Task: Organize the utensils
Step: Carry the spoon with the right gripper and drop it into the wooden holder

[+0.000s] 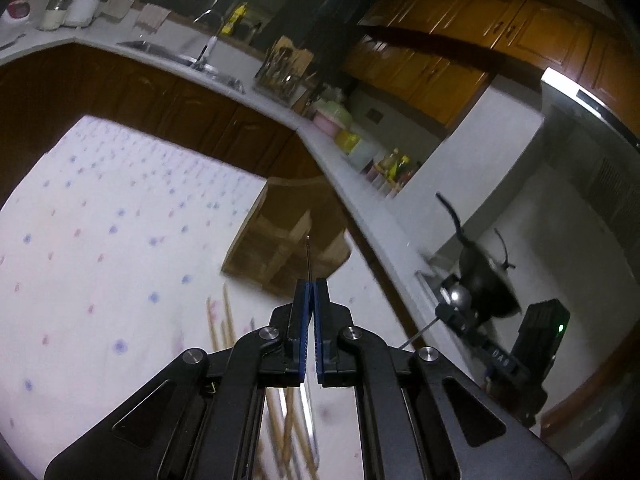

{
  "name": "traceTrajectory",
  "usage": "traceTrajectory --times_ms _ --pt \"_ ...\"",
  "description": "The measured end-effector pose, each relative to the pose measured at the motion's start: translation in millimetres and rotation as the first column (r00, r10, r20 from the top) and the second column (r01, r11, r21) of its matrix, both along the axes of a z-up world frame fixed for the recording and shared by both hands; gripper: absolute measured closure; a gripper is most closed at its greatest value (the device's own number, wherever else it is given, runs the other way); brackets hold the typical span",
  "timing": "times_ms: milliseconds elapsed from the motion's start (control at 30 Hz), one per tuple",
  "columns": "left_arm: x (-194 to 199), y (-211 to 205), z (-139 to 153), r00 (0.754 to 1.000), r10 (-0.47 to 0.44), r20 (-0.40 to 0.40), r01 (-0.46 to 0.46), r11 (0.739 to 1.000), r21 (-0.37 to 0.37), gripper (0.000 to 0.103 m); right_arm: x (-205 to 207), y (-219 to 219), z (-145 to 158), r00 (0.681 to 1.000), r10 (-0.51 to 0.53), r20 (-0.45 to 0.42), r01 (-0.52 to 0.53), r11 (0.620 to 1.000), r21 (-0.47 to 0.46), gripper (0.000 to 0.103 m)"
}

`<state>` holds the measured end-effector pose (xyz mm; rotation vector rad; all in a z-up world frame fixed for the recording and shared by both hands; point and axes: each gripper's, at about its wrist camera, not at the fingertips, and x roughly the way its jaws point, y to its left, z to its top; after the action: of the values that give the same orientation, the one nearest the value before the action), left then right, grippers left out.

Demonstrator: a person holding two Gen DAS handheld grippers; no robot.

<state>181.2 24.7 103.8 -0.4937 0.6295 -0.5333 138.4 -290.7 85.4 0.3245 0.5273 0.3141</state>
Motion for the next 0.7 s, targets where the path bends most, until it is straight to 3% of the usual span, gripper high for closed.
traceTrajectory --times_ms 267,400,533,700 --pt "67.2 -26.3 51.6 0.99 0.008 0.141 0.001 0.998 -0.062 0.101 42.8 6.9 40.0 0.992 -0.032 0.122 0.042 0.996 -0.082 0.101" --pt "108.1 -39.4 63.7 0.984 0.031 0.174 -0.016 0.996 -0.091 0.101 74.8 9.7 57.7 0.984 -0.046 0.174 0.066 0.991 -0.115 0.101" --pt "149.3 -45.6 58.5 0.982 0.06 0.18 -0.036 0.99 -0.133 0.101 103.7 17.4 60.6 0.979 -0.047 0.2 0.079 0.985 -0.154 0.101" --pt "190.1 -47.0 18.5 0.988 0.103 0.116 -0.083 0.982 -0.167 0.102 138.9 30.6 36.1 0.981 -0.035 0.189 0.078 0.972 -0.223 0.101"
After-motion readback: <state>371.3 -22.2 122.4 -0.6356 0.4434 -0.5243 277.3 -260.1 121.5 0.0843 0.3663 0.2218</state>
